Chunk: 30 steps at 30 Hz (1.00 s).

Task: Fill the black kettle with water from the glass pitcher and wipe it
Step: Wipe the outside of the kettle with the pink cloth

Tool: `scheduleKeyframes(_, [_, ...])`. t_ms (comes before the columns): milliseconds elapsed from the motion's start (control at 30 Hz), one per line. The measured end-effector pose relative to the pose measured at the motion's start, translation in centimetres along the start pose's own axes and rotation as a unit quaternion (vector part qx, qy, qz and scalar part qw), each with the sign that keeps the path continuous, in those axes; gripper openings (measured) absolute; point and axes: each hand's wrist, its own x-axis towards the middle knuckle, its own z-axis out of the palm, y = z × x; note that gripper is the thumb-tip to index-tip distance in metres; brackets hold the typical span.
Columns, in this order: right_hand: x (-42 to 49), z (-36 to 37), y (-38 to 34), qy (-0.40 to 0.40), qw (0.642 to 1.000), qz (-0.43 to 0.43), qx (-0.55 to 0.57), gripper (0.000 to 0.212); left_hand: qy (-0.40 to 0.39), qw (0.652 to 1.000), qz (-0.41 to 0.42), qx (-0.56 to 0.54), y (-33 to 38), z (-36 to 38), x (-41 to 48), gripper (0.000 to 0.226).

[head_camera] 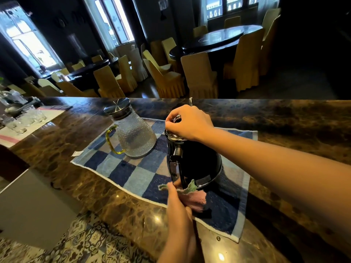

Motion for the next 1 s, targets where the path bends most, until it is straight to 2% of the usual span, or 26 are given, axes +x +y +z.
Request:
scheduleKeyframes(100, [0.1, 0.0, 0.2, 0.001, 1.0, 0.002, 0.002, 0.02, -0.044, 0.996, -0.045, -0.058, 1.5, 0.0, 0.5, 0.038])
scheduleKeyframes(200, [0.1, 0.1, 0.1, 0.005, 1.0, 0.002, 0.003, 0.02, -0.061, 0.983, -0.13, -0.117, 2.2, -0.7, -0.2, 0.034])
scheduleKeyframes(267, [0.0, 0.2, 0.1, 0.003, 1.0, 0.0, 0.002, 0.02, -0.081, 0.97, -0.18, -0.142, 2.5, -0.9, -0.9, 0.037])
scheduleKeyframes(333, [0.0, 0.2, 0.1, 0.0, 1.0, 0.0, 0.002, 0.02, -0.076, 0.965, -0.194, -0.16, 2.6, -1.0, -0.8, 0.038])
scheduleKeyframes(400, [0.0, 0.1, 0.1, 0.001, 1.0, 0.001, 0.002, 0.019, -0.067, 0.971, -0.171, -0.15, 2.8, -0.9, -0.4, 0.031])
scheduleKeyframes(500, [0.0, 0.0, 0.2, 0.0, 1.0, 0.004, 0.002, 0.02, -0.05, 0.984, -0.138, -0.098, 2.5, -0.9, -0.4, 0.032])
scheduleKeyframes(633, [-0.1, -0.2, 0.1, -0.002, 1.0, 0.006, 0.007, 0.019, -0.007, 0.999, 0.001, 0.046, 1.2, -2.2, -1.4, 0.034])
scheduleKeyframes(700, [0.0, -0.3, 0.0, 0.001, 1.0, 0.005, 0.006, 0.017, -0.013, 0.994, 0.08, 0.072, 1.0, -2.1, -2.5, 0.034])
scheduleKeyframes(767, [-0.1, -0.3, -0.1, 0.0, 1.0, 0.007, 0.0, 0.017, -0.009, 0.99, 0.107, 0.089, 1.2, -1.8, -3.8, 0.027])
scheduleKeyframes(800, [-0.2, -0.3, -0.1, -0.002, 1.0, 0.008, 0.0, 0.017, -0.012, 0.99, 0.108, 0.093, 1.3, -1.6, -4.0, 0.036])
scheduleKeyframes(900, [-0.4, -0.3, -0.3, -0.004, 1.0, 0.014, 0.001, 0.019, -0.062, 0.985, 0.107, 0.117, 1.9, -1.0, -3.8, 0.092])
scheduleKeyframes(933, [-0.4, -0.3, -0.3, -0.004, 1.0, 0.015, 0.0, 0.019, -0.074, 0.984, 0.113, 0.116, 2.1, -0.9, -3.9, 0.099])
scheduleKeyframes(1000, [-0.5, -0.2, -0.4, -0.002, 1.0, 0.016, -0.002, 0.018, -0.057, 0.979, 0.157, 0.116, 1.8, -1.1, -3.7, 0.092])
